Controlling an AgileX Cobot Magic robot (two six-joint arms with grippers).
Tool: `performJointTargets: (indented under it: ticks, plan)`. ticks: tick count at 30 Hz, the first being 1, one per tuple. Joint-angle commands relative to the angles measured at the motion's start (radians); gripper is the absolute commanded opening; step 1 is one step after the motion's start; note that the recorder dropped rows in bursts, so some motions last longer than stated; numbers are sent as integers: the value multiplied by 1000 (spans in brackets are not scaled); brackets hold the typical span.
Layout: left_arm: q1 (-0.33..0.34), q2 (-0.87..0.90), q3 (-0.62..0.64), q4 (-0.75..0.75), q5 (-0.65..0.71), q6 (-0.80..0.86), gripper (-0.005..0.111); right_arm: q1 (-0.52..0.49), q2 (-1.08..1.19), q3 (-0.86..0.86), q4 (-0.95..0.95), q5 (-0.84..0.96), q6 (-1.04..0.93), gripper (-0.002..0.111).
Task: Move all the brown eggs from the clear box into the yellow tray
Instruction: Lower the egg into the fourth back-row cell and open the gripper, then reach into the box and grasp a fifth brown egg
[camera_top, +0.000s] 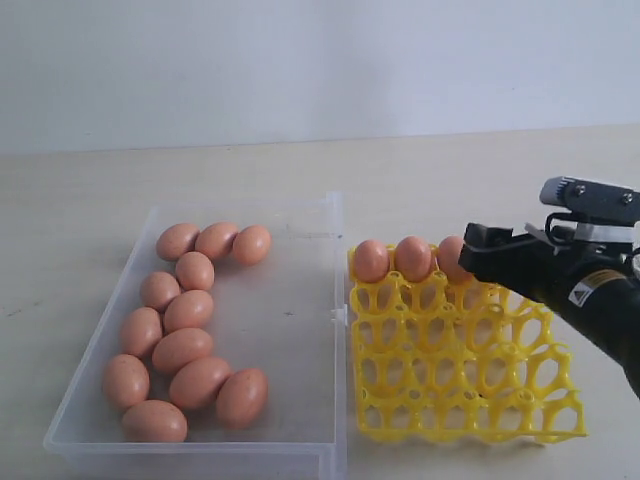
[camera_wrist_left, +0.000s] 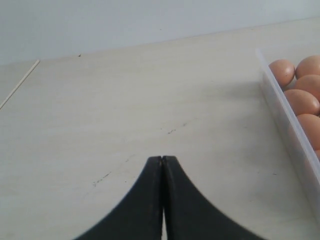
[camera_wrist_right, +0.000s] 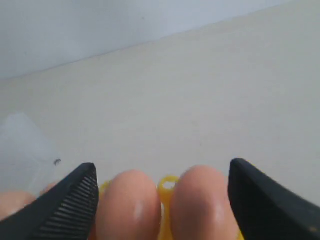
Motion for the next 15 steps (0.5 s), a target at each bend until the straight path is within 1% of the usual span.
performJointTargets:
  ticks: [1,2,3,4,6,8,9,12,13,15]
  plan:
    - [-6,-6,-4,-2,-9,-5,0,-6,-252,-4,-19,134,-84,65]
    - [-6,-6,-4,-2,-9,-5,0,-3,-314,-9,-48,195,-84,60]
    - [-6,-6,-4,-2,-9,-5,0,-3,-373,-25,-84,268,-79,52]
    - [-6,-6,-4,-2,-9,-5,0,-3,-427,-47,-159,376,-42,43]
    - [-6,-6,-4,-2,-9,-5,0,-1,-503,-106,-315,575,91,23]
    - [-6,-6,-4,-2,-9,-5,0,26,-542,-164,-419,714,203,5]
    - [-6,-6,-4,-2,-9,-5,0,49,-550,-197,-466,769,243,0]
    - [-6,-6,-4,-2,-9,-5,0,144,-545,-289,-555,909,319,0]
    - [-6,-6,-4,-2,-9,-5,0,197,-533,-332,-562,971,329,0]
    - [-6,-6,-4,-2,-9,-5,0,269,-500,-389,-562,1039,329,0]
